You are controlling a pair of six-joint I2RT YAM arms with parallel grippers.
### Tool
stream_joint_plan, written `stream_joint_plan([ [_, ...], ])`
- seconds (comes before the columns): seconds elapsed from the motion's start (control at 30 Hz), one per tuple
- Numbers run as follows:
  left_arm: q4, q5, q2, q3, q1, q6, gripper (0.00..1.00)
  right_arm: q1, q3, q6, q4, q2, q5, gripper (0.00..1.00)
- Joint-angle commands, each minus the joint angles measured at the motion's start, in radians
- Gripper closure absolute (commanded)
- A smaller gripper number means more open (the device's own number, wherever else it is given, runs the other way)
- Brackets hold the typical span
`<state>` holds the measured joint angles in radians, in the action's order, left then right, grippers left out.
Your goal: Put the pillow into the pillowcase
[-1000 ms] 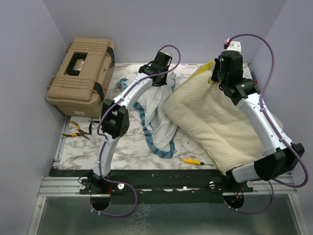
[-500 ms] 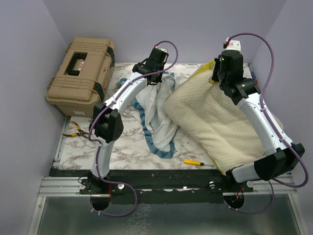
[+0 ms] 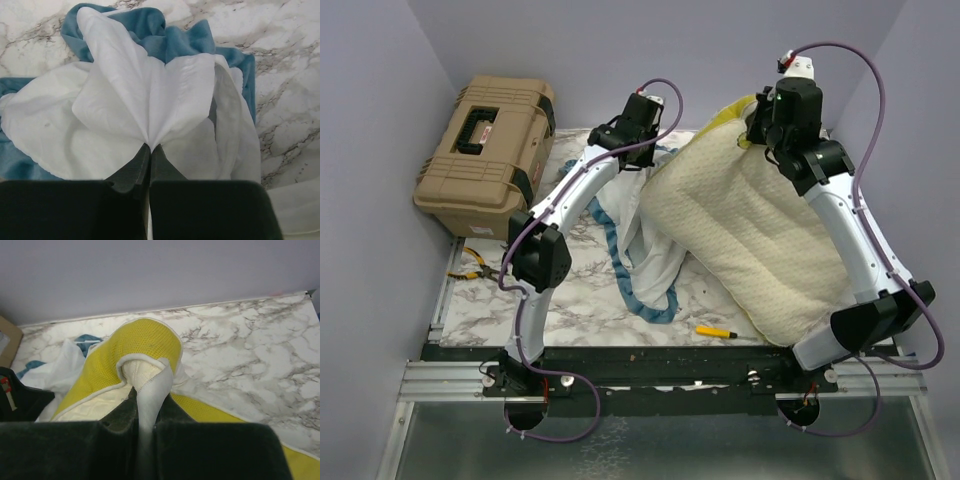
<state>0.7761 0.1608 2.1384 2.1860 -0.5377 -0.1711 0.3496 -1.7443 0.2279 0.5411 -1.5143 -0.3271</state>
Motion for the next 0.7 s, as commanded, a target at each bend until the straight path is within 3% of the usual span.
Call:
stream_joint_plan([
  [0.0, 0.013, -0.100, -0.069, 0.043, 0.012, -0.065, 1.00, 0.033, -0.071, 0.021, -0.051, -0.070, 0.028, 1.00],
  [0.33, 0.016, -0.074, -0.139, 0.001, 0.041, -0.120, 1.00, 0.098, 0.037, -0.178, -0.137, -0.080, -0.338, 1.00],
  [0.5, 0.016, -0.151, -0.139, 0.040, 0.049, -0.145, 1.00, 0.098, 0.044, -0.161, -0.130, -0.083, -0.340, 1.00],
  [0.67, 0.006, -0.284, -0.153, 0.054, 0.049, -0.205, 1.00, 0.098, -0.066, -0.093, -0.065, -0.172, -0.276, 1.00],
])
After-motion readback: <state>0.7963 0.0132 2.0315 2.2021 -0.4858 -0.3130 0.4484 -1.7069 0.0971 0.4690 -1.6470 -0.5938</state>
